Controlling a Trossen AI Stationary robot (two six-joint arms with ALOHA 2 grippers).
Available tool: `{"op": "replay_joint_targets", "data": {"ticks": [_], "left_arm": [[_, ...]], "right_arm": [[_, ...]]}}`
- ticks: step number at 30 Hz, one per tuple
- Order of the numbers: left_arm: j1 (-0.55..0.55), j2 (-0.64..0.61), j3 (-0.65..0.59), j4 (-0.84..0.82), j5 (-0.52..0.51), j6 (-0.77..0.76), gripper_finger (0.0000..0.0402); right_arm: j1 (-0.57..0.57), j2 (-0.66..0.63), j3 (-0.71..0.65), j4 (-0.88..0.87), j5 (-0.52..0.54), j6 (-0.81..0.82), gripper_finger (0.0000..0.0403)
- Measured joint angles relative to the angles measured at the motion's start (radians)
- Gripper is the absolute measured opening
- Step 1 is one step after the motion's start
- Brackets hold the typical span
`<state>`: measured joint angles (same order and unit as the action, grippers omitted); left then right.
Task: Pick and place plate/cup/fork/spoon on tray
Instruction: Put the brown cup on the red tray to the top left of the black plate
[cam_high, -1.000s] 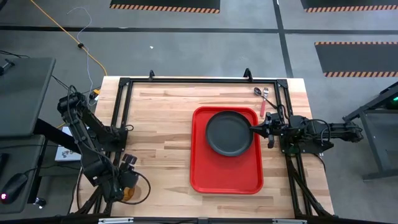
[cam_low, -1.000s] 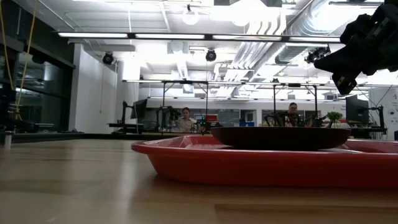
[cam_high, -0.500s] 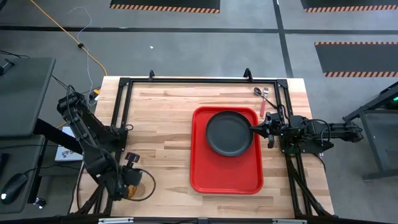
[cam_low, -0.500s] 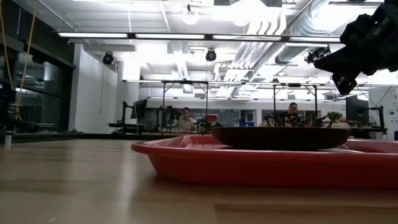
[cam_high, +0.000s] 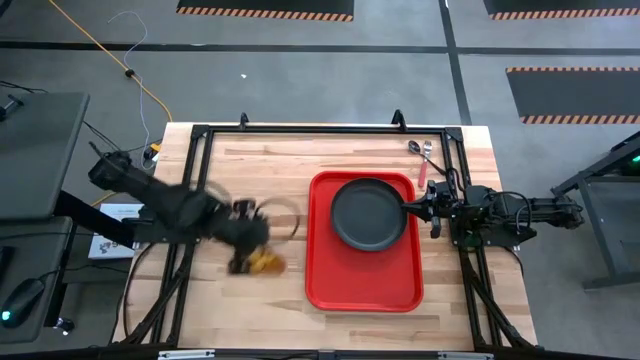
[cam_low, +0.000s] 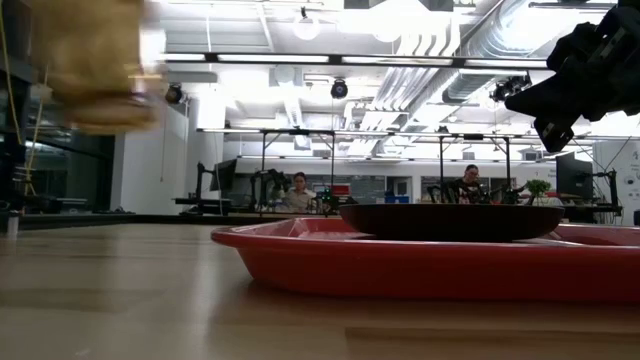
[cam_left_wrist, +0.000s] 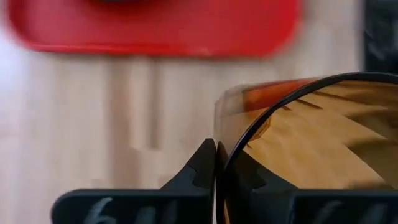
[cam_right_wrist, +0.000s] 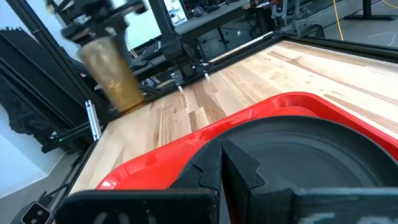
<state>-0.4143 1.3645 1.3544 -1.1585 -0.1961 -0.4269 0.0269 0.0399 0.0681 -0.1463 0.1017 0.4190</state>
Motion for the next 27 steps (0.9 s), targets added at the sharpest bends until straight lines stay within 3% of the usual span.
{"op": "replay_joint_targets", "data": {"ticks": [6, 13, 19, 27], "left_arm": [[0.301, 0.074, 0.039, 0.033, -0.05, 0.012, 0.0002], [0.557, 0.248, 0.133, 0.156, 0.008, 0.021, 0.0002], [0.673, 0.437, 0.297, 0.15, 0.011, 0.018, 0.0001], [0.724, 0.59, 0.457, 0.106, 0.057, 0.02, 0.0001]], "right_arm": [[0.0, 0.0, 0.0, 0.0, 0.0, 0.0, 0.0], [0.0, 0.0, 0.0, 0.0, 0.0, 0.0, 0.0], [0.0, 0.0, 0.0, 0.0, 0.0, 0.0, 0.0], [0.0, 0.0, 0.0, 0.0, 0.0, 0.0, 0.0]]}}
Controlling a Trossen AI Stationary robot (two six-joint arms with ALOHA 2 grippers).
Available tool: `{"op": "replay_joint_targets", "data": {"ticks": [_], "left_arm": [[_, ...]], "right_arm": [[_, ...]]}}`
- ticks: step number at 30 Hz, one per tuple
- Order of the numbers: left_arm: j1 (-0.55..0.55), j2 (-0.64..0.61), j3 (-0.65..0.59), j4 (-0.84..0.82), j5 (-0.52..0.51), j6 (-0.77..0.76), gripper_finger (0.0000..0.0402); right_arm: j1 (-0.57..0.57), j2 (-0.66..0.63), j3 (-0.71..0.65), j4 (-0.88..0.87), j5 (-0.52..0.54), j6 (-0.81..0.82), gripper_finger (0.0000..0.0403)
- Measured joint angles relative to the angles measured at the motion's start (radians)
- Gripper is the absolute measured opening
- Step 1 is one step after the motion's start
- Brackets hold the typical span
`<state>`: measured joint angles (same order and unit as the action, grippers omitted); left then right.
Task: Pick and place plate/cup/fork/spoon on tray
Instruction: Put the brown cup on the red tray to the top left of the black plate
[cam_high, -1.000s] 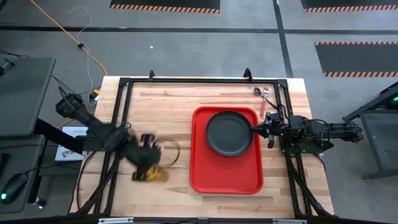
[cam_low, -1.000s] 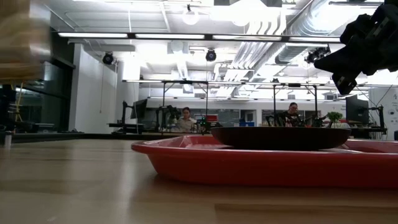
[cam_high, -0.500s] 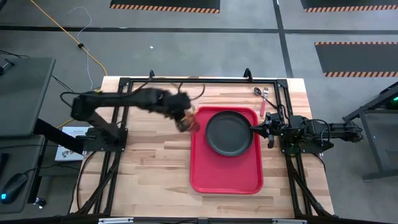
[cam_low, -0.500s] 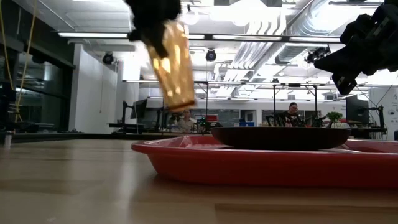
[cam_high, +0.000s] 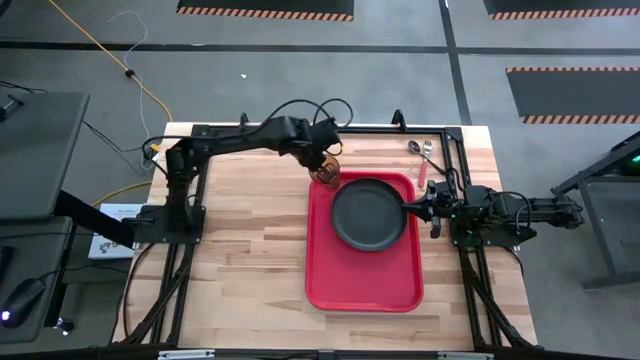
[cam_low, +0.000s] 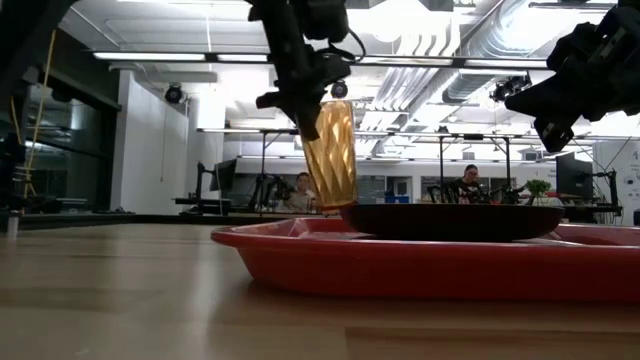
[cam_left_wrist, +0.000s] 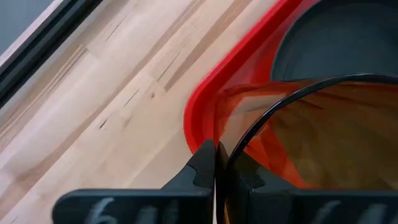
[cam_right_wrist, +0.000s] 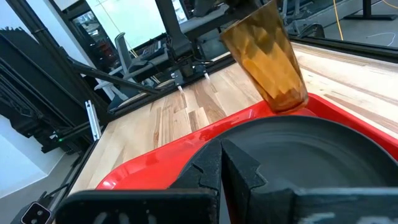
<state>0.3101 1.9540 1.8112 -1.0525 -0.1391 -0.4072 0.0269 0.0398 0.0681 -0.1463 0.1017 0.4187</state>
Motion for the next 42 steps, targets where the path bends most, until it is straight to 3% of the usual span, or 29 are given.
{"op": "replay_joint_targets", "data": {"ticks": [10, 42], "left_arm": [[0.012, 0.033, 0.028, -0.084, -0.001, -0.026, 0.0001], [-0.01, 0.082, 0.03, -0.043, 0.033, -0.086, 0.0013]], "right_arm": [[0.0, 0.0, 0.0, 0.0, 0.0, 0.0, 0.0], [0.0, 0.0, 0.0, 0.0, 0.0, 0.0, 0.0]]}}
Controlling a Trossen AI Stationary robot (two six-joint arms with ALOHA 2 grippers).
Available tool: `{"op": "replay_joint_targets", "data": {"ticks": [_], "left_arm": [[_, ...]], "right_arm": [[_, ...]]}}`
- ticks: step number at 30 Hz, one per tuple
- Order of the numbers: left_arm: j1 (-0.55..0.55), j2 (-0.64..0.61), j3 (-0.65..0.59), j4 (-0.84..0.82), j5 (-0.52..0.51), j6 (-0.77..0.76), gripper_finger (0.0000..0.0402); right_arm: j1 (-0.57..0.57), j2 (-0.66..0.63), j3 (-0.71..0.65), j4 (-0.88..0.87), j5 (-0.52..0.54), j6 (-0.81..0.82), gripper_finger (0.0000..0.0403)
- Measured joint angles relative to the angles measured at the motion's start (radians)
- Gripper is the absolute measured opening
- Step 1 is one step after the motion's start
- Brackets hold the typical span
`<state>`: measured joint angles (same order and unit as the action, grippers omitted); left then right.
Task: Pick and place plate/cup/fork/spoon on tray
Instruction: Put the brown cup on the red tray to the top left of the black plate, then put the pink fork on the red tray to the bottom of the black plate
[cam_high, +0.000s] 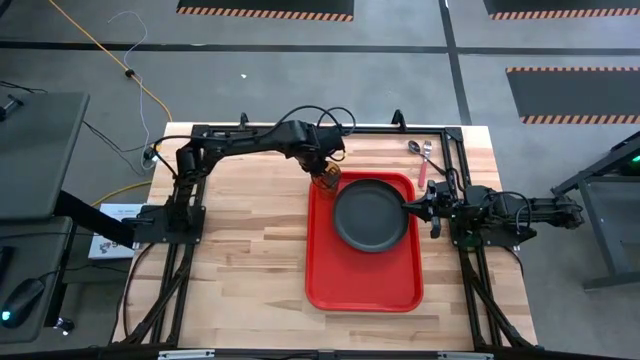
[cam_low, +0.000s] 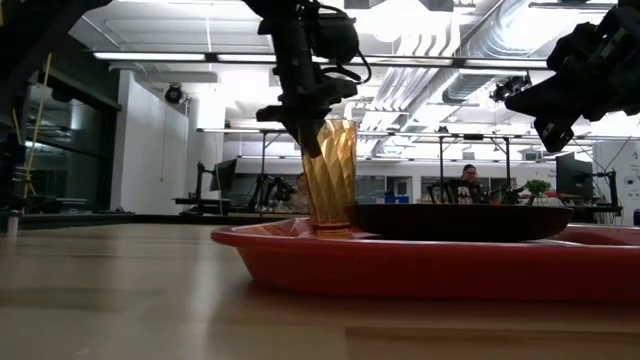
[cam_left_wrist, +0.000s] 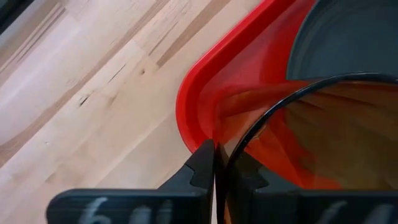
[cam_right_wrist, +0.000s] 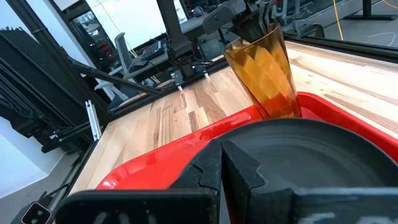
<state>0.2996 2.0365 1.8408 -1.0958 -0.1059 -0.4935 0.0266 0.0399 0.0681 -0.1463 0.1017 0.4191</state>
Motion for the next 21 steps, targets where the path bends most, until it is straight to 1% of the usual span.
{"op": "replay_joint_targets", "data": {"ticks": [5, 9, 13, 21], "left_arm": [[0.0, 0.0, 0.0, -0.001, 0.0, 0.005, 0.002], [0.0, 0.0, 0.0, -0.001, 0.0, 0.006, 0.004], [0.0, 0.0, 0.0, -0.002, 0.0, 0.006, 0.0072], [0.001, 0.0, -0.001, -0.002, 0.0, 0.006, 0.015]], "right_arm": [[0.0, 0.0, 0.0, 0.0, 0.0, 0.0, 0.0], [0.0, 0.0, 0.0, 0.0, 0.0, 0.0, 0.0], [0.0, 0.0, 0.0, 0.0, 0.0, 0.0, 0.0], [0.0, 0.0, 0.0, 0.0, 0.0, 0.0, 0.0]]}}
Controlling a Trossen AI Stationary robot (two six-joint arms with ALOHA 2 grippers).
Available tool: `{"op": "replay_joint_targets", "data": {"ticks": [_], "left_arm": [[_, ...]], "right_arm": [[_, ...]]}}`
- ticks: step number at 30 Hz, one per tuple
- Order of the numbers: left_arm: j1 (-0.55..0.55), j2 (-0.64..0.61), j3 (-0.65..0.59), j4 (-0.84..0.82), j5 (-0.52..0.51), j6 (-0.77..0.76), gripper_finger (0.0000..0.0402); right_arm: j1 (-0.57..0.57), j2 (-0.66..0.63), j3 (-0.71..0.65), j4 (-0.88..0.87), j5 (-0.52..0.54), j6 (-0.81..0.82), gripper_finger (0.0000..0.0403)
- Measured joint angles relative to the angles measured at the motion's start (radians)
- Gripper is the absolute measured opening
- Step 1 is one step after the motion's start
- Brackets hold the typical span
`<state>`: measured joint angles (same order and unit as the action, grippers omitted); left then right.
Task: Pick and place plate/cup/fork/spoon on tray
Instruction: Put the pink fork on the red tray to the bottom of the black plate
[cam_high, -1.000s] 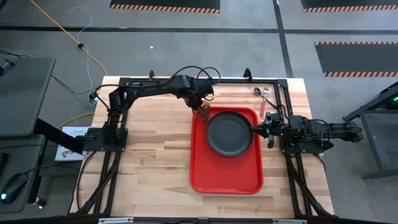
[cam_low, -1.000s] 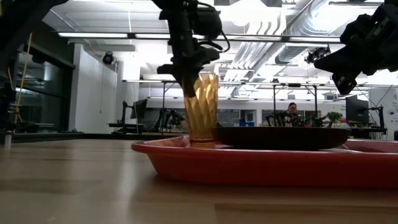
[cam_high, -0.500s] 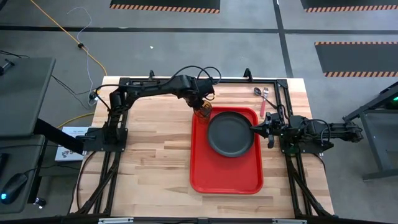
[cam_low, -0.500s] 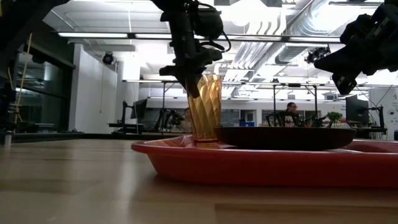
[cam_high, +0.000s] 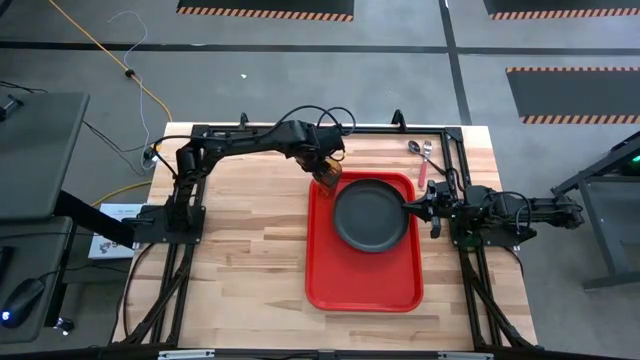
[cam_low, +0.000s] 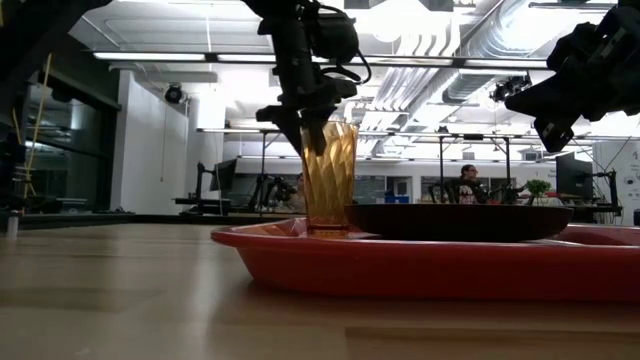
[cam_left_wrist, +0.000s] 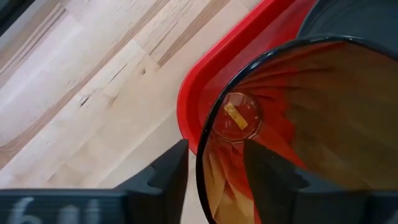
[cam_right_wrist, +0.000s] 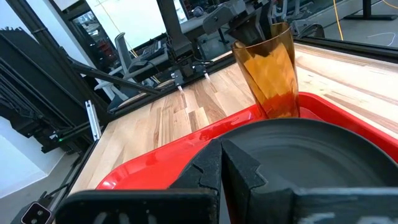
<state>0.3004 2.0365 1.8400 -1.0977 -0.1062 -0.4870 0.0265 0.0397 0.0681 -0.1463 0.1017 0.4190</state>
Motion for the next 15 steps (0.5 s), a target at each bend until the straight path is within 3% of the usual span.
{"op": "replay_joint_targets", "data": {"ticks": [7, 15], "left_arm": [[0.0, 0.0, 0.03, 0.0, -0.016, 0.01, 0.0195], [0.014, 0.0, 0.128, -0.006, -0.038, 0.02, 0.0211]], "right_arm": [[0.0, 0.0, 0.0, 0.0, 0.0, 0.0, 0.0], [0.0, 0.0, 0.0, 0.0, 0.0, 0.0, 0.0]]}}
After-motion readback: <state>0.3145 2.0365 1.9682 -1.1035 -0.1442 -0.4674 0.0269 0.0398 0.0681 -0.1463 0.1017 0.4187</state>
